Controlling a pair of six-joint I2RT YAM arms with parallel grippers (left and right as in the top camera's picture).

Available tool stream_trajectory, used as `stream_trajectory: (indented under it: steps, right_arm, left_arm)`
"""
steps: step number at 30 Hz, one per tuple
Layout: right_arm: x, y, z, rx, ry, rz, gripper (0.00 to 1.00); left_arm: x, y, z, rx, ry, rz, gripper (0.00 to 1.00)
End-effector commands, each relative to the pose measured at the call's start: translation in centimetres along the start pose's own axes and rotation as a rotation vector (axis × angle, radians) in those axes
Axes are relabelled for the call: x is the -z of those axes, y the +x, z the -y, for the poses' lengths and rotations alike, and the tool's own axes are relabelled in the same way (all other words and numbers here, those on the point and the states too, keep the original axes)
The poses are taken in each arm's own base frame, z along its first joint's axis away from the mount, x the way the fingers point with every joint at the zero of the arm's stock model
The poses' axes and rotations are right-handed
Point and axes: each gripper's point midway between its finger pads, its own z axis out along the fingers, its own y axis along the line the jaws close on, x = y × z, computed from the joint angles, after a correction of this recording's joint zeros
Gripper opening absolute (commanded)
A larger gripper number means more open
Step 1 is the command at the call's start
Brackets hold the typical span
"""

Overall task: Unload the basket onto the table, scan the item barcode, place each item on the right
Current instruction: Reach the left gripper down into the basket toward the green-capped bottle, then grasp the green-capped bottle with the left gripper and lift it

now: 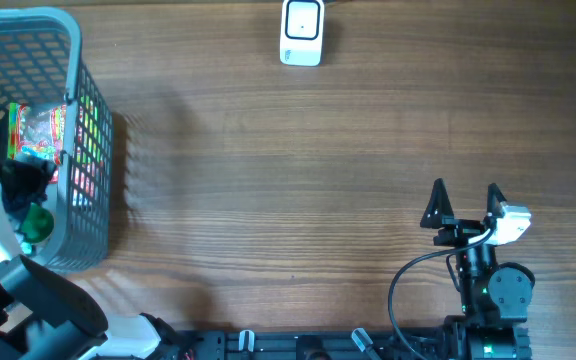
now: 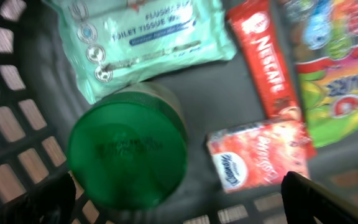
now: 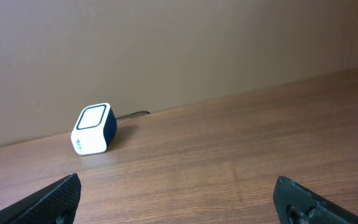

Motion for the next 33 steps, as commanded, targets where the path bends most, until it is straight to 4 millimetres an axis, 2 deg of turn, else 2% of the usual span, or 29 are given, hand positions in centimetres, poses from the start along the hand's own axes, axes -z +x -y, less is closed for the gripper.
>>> stream_trajectory:
  steps: [1,11,19,23,33]
  right_arm:
    - [0.0,-0.2,0.0,-0.008,0.003,0.008,1.0]
    - [0.0,-0.2,0.0,-0.008,0.003,0.008,1.0]
    - [0.0,-0.2,0.0,-0.008,0.003,0.009,1.0]
    - [0.0,-0.2,0.0,-0.008,0.003,0.008,1.0]
    - [0.0,-0.2,0.0,-0.008,0.003,0.008,1.0]
  left_arm:
    - [-1.5,1.0,-0.6,0.044,-0.013,-0.036,1.0]
    - [-1.3,0.4,-2.0,0.063,-0.025,-0.036,1.0]
    - [2.6,-1.0,-1.6,0.067,0.019,0.034,1.0]
    - [3.7,-1.1,-1.7,0.071,0.035,0.061,1.0]
    - [1.2,-0.8,-4.8,0.164,-0.009,0.006,1.0]
